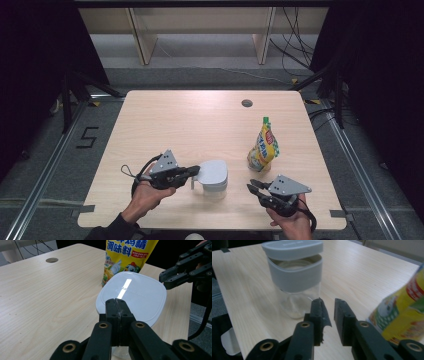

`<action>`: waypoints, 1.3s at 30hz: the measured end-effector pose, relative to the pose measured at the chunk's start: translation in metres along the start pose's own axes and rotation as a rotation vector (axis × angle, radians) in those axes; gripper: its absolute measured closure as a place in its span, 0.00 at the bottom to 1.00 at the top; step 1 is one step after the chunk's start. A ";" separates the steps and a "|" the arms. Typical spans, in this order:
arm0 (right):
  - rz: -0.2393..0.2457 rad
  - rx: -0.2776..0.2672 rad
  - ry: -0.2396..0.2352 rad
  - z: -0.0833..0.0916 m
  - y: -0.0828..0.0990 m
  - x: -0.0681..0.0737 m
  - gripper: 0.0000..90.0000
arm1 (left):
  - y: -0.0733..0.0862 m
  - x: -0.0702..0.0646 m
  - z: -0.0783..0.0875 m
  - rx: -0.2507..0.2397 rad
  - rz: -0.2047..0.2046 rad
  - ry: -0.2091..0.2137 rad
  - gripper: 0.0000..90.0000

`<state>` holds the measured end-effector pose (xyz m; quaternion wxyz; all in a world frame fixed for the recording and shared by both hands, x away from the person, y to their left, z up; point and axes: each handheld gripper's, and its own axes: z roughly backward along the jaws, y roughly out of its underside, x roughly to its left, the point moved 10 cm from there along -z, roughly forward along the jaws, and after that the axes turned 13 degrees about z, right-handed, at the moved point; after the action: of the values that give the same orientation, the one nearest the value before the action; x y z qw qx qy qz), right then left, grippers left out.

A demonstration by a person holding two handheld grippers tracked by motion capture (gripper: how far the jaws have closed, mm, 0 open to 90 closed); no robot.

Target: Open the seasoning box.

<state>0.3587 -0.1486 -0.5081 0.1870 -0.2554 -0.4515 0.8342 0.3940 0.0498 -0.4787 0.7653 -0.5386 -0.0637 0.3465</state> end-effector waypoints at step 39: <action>0.134 -0.061 -0.059 -0.038 -0.065 0.019 1.00 | 0.013 0.002 0.018 0.003 0.060 0.021 0.64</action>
<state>0.3719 -0.0794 -0.4757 0.1096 -0.2660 -0.4640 0.8378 0.3812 0.0677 -0.4829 0.7561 -0.5427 -0.0388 0.3638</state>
